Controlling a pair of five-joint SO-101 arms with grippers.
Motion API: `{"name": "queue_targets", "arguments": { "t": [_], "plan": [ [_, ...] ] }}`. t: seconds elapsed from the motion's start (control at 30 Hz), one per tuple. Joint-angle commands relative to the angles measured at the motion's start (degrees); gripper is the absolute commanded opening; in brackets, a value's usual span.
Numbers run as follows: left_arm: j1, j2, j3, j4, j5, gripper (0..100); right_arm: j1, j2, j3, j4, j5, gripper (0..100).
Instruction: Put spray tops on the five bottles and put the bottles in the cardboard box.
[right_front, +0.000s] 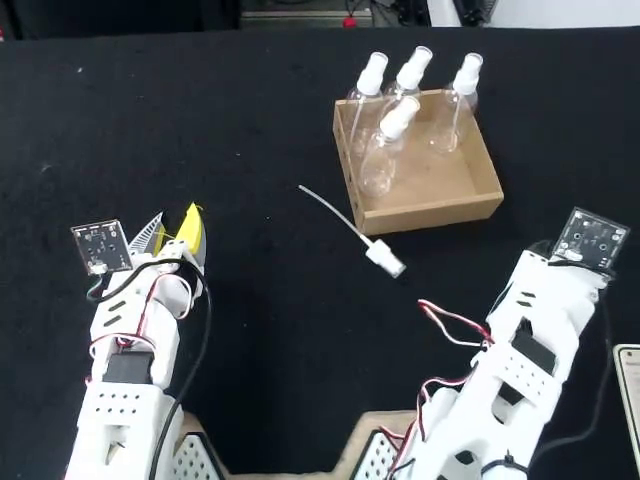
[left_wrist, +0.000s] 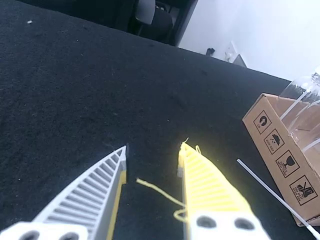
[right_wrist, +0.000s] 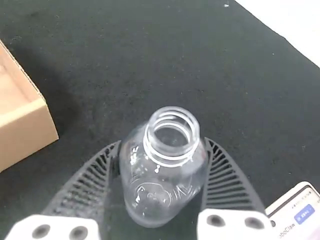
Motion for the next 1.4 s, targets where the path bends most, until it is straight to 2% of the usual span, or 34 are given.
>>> {"name": "queue_targets", "arguments": {
  "t": [0.0,0.2,0.4,0.63,1.37],
  "plan": [
    [-0.22,-0.26,0.22,-1.41,-0.26,17,-0.70,4.53,-4.88,-5.63,0.35,13.4],
    [-0.22,-0.26,0.22,-1.41,-0.26,17,-0.35,19.38,-8.57,-11.69,-0.09,13.4],
    [-0.22,-0.26,0.04,-1.41,-0.26,17,-0.35,20.79,-7.87,-11.34,0.00,13.9],
    [-0.22,-0.26,0.04,-1.41,-0.26,17,-0.70,20.79,-6.46,-11.25,-0.09,28.7],
    [-0.22,-0.26,0.04,-1.41,-0.26,17,-1.76,20.97,-7.78,-11.69,-0.26,27.3]
  ]
}}
